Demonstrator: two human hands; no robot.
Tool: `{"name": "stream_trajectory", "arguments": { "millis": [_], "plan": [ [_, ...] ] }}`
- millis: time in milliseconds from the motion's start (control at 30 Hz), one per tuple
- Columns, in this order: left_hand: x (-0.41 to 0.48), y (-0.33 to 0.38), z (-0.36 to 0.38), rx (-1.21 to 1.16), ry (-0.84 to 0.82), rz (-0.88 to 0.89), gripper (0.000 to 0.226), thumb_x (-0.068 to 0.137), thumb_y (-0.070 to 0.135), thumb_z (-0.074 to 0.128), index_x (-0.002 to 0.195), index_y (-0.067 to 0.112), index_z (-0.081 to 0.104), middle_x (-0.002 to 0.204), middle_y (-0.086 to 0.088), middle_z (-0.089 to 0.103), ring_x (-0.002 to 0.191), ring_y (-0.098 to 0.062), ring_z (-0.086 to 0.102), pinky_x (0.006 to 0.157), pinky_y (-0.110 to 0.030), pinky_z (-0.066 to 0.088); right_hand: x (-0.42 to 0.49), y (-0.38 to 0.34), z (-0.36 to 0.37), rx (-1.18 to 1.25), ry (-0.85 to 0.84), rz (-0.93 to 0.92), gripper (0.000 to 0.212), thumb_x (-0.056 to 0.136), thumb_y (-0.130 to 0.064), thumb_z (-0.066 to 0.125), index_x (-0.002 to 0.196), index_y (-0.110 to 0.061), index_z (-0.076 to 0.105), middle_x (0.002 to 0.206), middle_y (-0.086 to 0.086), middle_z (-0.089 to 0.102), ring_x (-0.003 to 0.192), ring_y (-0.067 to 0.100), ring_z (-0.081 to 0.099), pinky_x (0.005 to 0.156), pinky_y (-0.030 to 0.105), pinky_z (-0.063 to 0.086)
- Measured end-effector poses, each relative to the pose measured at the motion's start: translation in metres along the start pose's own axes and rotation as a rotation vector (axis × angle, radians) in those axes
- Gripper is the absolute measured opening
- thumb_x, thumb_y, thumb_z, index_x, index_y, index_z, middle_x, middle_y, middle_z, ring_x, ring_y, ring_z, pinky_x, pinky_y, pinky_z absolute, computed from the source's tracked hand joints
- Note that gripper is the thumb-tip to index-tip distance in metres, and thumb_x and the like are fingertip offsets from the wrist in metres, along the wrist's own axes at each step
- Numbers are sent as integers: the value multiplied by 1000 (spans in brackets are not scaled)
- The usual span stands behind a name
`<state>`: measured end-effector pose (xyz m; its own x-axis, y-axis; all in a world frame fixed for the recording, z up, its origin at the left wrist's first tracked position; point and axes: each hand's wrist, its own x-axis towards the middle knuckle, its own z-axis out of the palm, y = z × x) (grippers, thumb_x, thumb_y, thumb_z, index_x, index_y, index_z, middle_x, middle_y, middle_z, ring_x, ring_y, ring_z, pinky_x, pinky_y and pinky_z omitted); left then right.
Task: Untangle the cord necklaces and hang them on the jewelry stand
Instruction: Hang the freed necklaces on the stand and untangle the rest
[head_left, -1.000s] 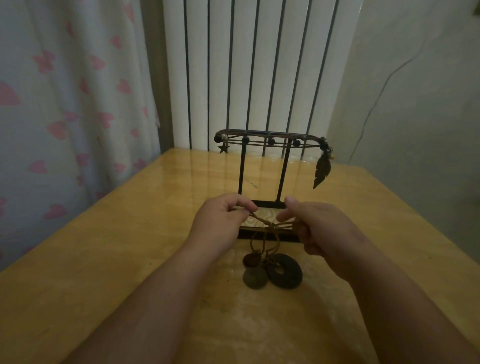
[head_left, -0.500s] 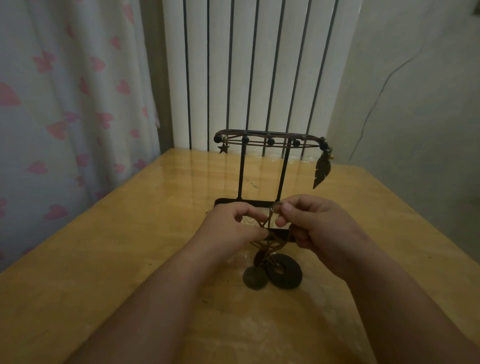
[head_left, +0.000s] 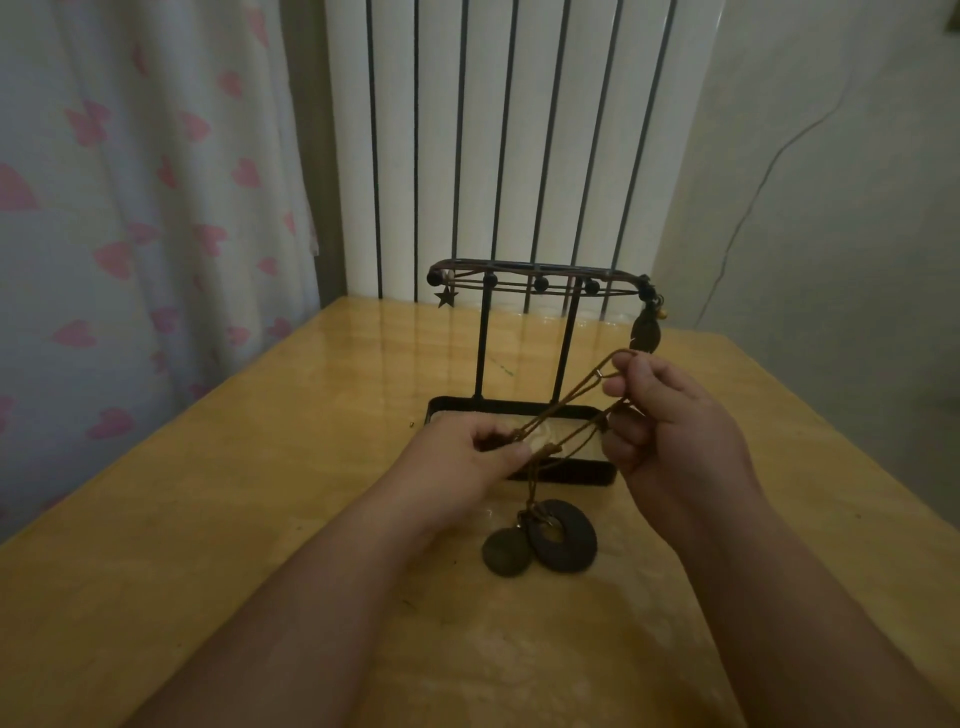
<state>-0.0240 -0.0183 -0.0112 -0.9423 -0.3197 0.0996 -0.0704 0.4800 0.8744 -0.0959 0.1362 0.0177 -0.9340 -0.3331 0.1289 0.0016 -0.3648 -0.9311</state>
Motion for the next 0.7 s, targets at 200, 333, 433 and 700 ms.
{"name": "stream_trajectory", "arguments": {
  "millis": [200, 333, 433, 700],
  "plan": [
    [5, -3, -5, -214, 1, -31, 28, 97, 48, 46, 87, 29, 63, 51, 17, 48, 54, -6, 40, 56, -24, 31, 5, 6, -3, -262, 233, 52, 20, 101, -28, 47, 103, -21, 66, 75, 1, 53, 59, 12, 41, 53, 27, 34],
    [5, -1, -6, -323, 2, -94, 36, 93, 59, 44, 102, 29, 63, 49, 14, 44, 48, -7, 36, 47, -26, 30, 5, 7, -2, -216, 242, 46, 20, 102, -27, 46, 102, -20, 64, 67, -1, 47, 58, 12, 39, 53, 28, 33],
    [7, 0, -6, -309, 48, -115, 25, 99, 33, 51, 113, 18, 65, 60, 8, 46, 52, -7, 39, 48, -22, 30, 4, 4, -1, -132, 258, 18, 20, 101, -28, 46, 100, -19, 64, 62, -3, 47, 55, 10, 39, 53, 28, 33],
    [17, -6, -9, -103, 118, -142, 19, 88, 3, 55, 87, 11, 72, 78, 3, 61, 78, -15, 57, 80, -39, 52, 4, 4, -8, 62, 195, -43, 9, 92, -7, 53, 92, -15, 57, 64, -3, 48, 52, 9, 37, 53, 27, 32]
  ]
}}
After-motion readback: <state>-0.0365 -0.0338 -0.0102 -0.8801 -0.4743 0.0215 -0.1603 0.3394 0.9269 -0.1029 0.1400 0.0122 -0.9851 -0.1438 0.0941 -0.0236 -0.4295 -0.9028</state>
